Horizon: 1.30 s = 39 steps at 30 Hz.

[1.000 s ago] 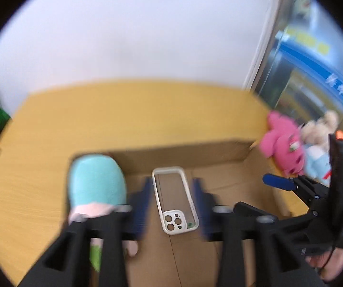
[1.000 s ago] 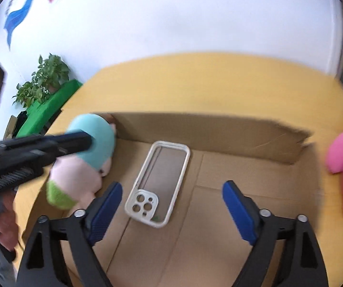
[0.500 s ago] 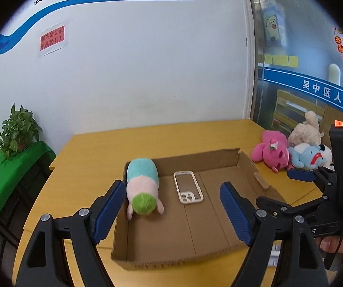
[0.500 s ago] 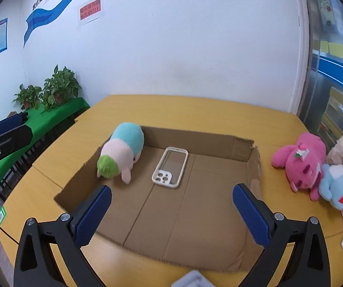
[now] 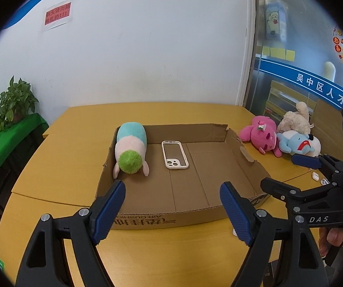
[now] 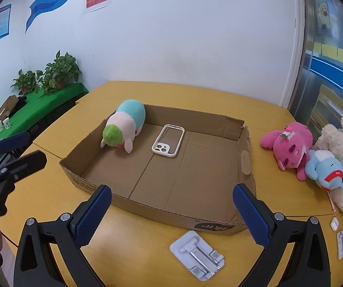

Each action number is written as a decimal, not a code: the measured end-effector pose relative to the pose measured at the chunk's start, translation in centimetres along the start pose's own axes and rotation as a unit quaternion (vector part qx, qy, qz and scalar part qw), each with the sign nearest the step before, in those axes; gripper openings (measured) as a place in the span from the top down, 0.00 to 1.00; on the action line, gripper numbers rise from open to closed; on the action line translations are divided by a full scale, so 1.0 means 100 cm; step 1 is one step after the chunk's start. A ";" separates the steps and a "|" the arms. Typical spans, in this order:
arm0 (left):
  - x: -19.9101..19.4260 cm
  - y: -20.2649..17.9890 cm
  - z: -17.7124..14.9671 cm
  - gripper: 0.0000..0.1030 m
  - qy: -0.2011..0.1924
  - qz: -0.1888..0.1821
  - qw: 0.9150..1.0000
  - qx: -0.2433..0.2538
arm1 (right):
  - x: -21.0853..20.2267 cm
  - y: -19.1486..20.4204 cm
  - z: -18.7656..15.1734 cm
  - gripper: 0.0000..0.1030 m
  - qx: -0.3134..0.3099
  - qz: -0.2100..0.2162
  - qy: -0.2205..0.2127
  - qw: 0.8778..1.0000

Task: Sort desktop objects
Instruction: 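Withdraw both grippers from the box and turn toward the black sunglasses, then close the right gripper on the black sunglasses lying on the table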

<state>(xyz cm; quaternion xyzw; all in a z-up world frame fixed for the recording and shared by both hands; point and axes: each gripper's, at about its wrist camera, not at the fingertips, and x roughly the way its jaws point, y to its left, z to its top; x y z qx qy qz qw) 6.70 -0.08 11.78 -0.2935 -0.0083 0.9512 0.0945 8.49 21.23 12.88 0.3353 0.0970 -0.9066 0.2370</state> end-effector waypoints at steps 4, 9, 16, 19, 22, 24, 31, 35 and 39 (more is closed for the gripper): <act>0.000 0.001 -0.002 0.21 0.005 -0.004 1.000 -0.006 | -0.001 -0.001 -0.001 0.00 -0.001 0.003 -0.004 1.000; 0.006 0.002 -0.001 0.21 0.011 -0.003 1.000 -0.001 | 0.007 -0.001 -0.007 0.00 0.002 0.014 0.009 1.000; 0.023 0.002 -0.004 0.21 0.029 -0.003 1.000 -0.002 | 0.017 -0.005 -0.010 0.00 0.004 0.016 0.016 1.000; 0.028 0.000 -0.006 0.21 0.033 -0.001 0.999 0.002 | 0.021 -0.009 -0.010 0.00 0.004 0.018 0.019 1.000; 0.033 0.000 -0.011 0.21 0.048 -0.004 0.999 0.008 | 0.018 -0.009 -0.012 0.00 0.002 0.035 0.021 0.999; 0.035 0.002 -0.018 0.21 0.063 -0.015 0.998 0.009 | 0.011 -0.006 -0.015 0.00 -0.004 0.061 0.018 0.998; 0.032 0.005 -0.061 0.21 0.139 -0.091 0.986 0.031 | 0.015 0.012 -0.067 0.00 -0.079 0.197 0.088 0.973; 0.029 0.009 -0.091 0.21 0.185 -0.112 0.976 0.038 | 0.030 0.040 -0.117 0.00 -0.164 0.268 0.164 0.935; 0.028 0.014 -0.124 0.22 0.235 -0.128 0.963 0.043 | 0.035 0.074 -0.151 0.01 -0.243 0.327 0.215 0.888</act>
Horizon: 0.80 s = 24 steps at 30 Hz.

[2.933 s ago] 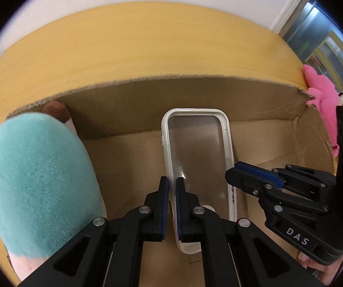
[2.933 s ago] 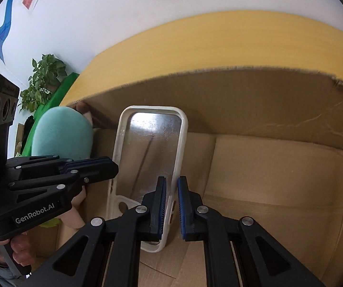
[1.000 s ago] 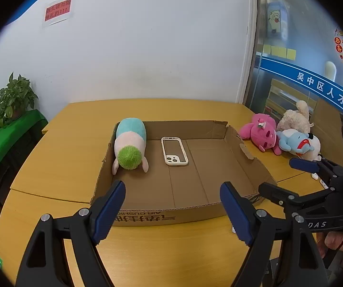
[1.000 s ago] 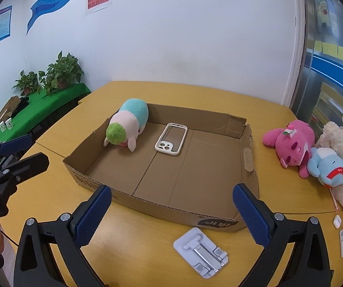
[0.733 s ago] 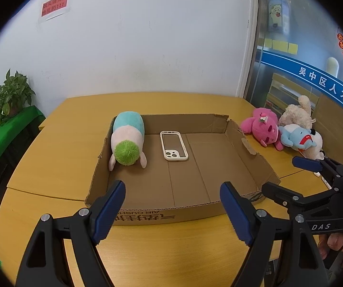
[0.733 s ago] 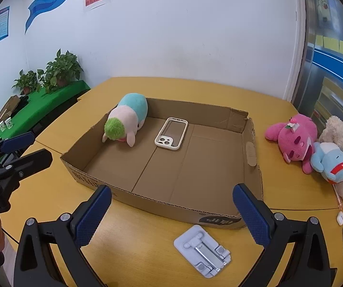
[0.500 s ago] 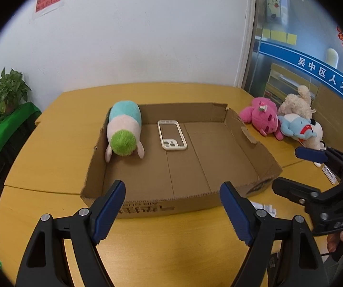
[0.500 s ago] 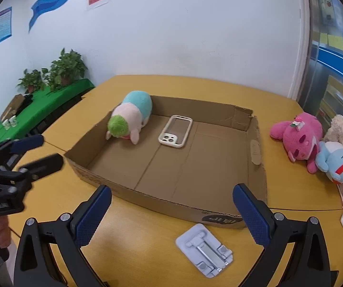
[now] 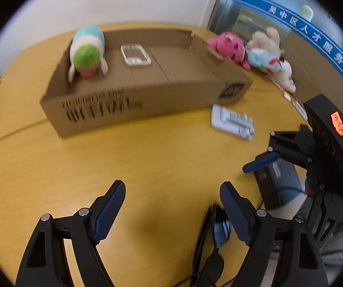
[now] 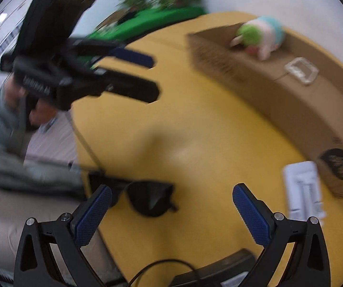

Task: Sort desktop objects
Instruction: 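Close the right gripper on the black sunglasses lying on the table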

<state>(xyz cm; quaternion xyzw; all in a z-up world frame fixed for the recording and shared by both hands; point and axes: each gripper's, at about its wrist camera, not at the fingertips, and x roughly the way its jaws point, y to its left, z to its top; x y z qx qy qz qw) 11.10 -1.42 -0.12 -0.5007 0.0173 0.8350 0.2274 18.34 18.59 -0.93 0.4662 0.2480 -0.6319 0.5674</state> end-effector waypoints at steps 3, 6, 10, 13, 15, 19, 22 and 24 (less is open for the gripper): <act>0.008 0.004 -0.017 0.22 0.028 0.005 1.000 -0.008 | 0.026 0.019 0.005 0.02 -0.063 0.012 0.041 0.997; 0.009 0.012 -0.026 0.22 0.034 0.008 0.999 -0.031 | 0.046 0.023 0.015 0.04 -0.088 0.020 0.061 0.994; 0.005 0.025 -0.032 0.22 0.023 0.018 0.998 -0.060 | 0.067 0.017 0.026 0.12 -0.095 0.024 0.075 0.992; 0.003 0.032 -0.034 0.22 0.018 0.020 0.997 -0.072 | 0.075 0.009 0.028 0.15 -0.088 0.023 0.081 0.993; 0.003 0.037 -0.032 0.22 0.016 0.018 0.997 -0.078 | 0.076 0.002 0.028 0.17 -0.078 0.017 0.080 0.994; 0.004 0.043 -0.027 0.22 0.011 0.015 0.996 -0.085 | 0.070 -0.022 0.030 0.21 -0.027 -0.001 0.062 0.998; 0.004 0.045 -0.024 0.22 0.006 0.008 0.996 -0.087 | 0.063 -0.047 0.030 0.21 0.041 -0.021 0.040 0.998; 0.004 0.045 -0.021 0.22 0.004 0.006 0.996 -0.089 | 0.059 -0.068 0.027 0.22 0.096 -0.027 0.023 0.995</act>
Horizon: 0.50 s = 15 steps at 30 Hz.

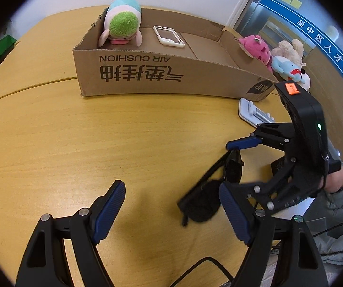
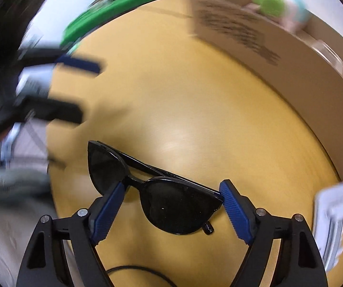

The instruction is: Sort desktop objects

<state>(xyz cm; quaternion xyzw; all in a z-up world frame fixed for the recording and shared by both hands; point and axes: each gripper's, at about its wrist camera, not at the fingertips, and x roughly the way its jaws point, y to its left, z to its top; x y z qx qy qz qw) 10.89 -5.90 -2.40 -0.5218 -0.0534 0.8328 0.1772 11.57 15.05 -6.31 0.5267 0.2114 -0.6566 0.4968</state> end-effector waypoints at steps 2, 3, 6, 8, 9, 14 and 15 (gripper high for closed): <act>0.002 -0.001 0.004 0.22 -0.002 -0.004 1.000 -0.004 | -0.005 -0.015 -0.002 0.22 0.039 -0.010 -0.018 0.999; 0.004 -0.002 0.007 0.22 -0.003 -0.006 1.000 -0.006 | -0.008 -0.023 -0.003 0.22 0.062 -0.021 -0.027 0.997; 0.014 -0.005 0.014 0.22 -0.001 -0.022 1.000 -0.013 | -0.019 -0.047 -0.006 0.22 0.130 -0.041 -0.056 0.989; 0.025 -0.008 0.020 0.22 0.006 -0.029 0.999 -0.021 | -0.022 -0.054 -0.012 0.22 0.158 -0.028 -0.072 0.984; 0.030 -0.008 0.022 0.22 0.012 -0.035 0.999 -0.027 | -0.023 -0.054 -0.014 0.22 0.158 -0.012 -0.075 0.985; 0.054 -0.012 0.027 0.23 0.042 -0.073 0.995 -0.059 | -0.028 -0.022 -0.028 0.18 0.067 0.027 -0.082 0.994; 0.056 -0.012 0.027 0.23 0.043 -0.074 0.994 -0.062 | -0.027 -0.022 -0.025 0.16 0.057 0.021 -0.084 0.995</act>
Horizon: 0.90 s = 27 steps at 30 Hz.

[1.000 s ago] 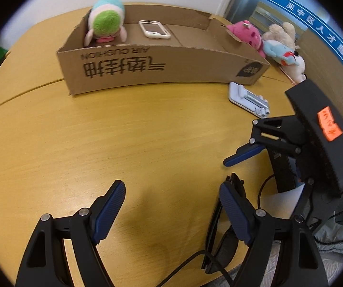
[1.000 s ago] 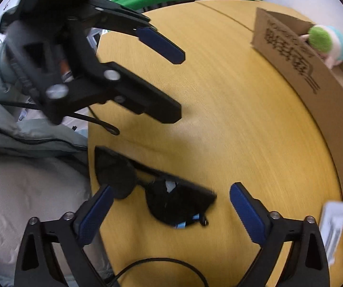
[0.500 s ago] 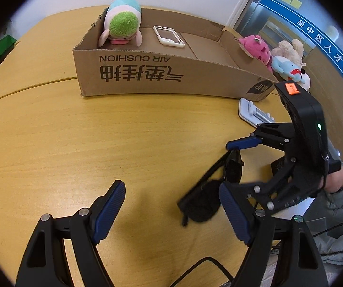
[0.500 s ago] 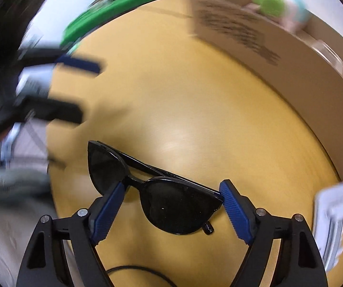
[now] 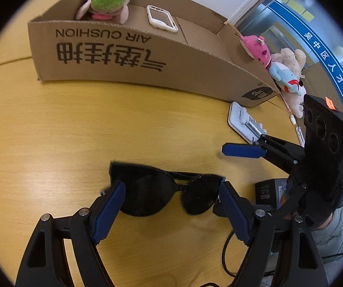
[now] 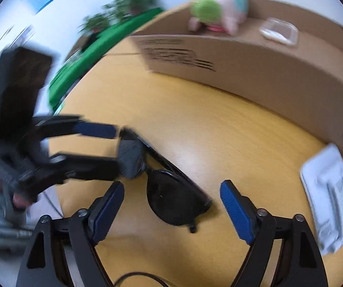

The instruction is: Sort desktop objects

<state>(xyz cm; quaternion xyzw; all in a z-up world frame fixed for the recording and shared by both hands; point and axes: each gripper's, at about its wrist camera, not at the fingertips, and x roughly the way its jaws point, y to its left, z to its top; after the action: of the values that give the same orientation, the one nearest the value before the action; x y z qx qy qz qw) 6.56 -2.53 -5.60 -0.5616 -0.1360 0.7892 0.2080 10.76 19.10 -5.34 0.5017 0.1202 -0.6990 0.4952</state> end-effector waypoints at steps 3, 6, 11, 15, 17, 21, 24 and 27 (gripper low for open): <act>0.003 0.004 0.001 0.23 -0.001 0.009 1.000 -0.014 | -0.006 -0.014 -0.006 0.16 0.014 0.010 0.013 1.000; 0.003 0.012 0.001 0.24 -0.007 0.014 0.999 -0.034 | 0.000 0.020 -0.010 0.19 -0.019 0.027 0.021 0.999; -0.007 0.015 -0.002 0.24 -0.017 0.026 0.999 -0.041 | 0.019 0.048 -0.012 0.30 -0.036 0.033 0.042 0.998; -0.001 0.025 -0.009 0.24 0.010 0.038 0.997 -0.062 | 0.021 0.048 -0.011 0.57 -0.007 0.023 0.039 0.999; 0.003 0.027 -0.013 0.25 0.011 0.031 0.997 -0.070 | 0.021 0.047 -0.010 0.66 0.003 0.023 0.039 0.999; 0.009 0.020 -0.015 0.32 0.012 0.012 0.997 -0.069 | 0.019 0.049 -0.013 0.67 0.009 0.031 0.041 0.999; 0.017 0.018 -0.016 0.70 0.023 -0.011 0.997 -0.076 | 0.013 0.053 -0.029 0.68 0.013 0.042 0.036 0.998; 0.015 0.015 -0.018 0.72 0.011 -0.005 0.997 -0.075 | 0.015 0.052 -0.029 0.69 0.022 0.053 0.031 0.998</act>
<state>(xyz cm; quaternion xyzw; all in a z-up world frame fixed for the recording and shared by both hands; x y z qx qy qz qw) 7.60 -3.21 -8.10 -0.5838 -0.1953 0.7694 0.1704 16.68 17.71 -6.19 0.5399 0.0932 -0.6582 0.5163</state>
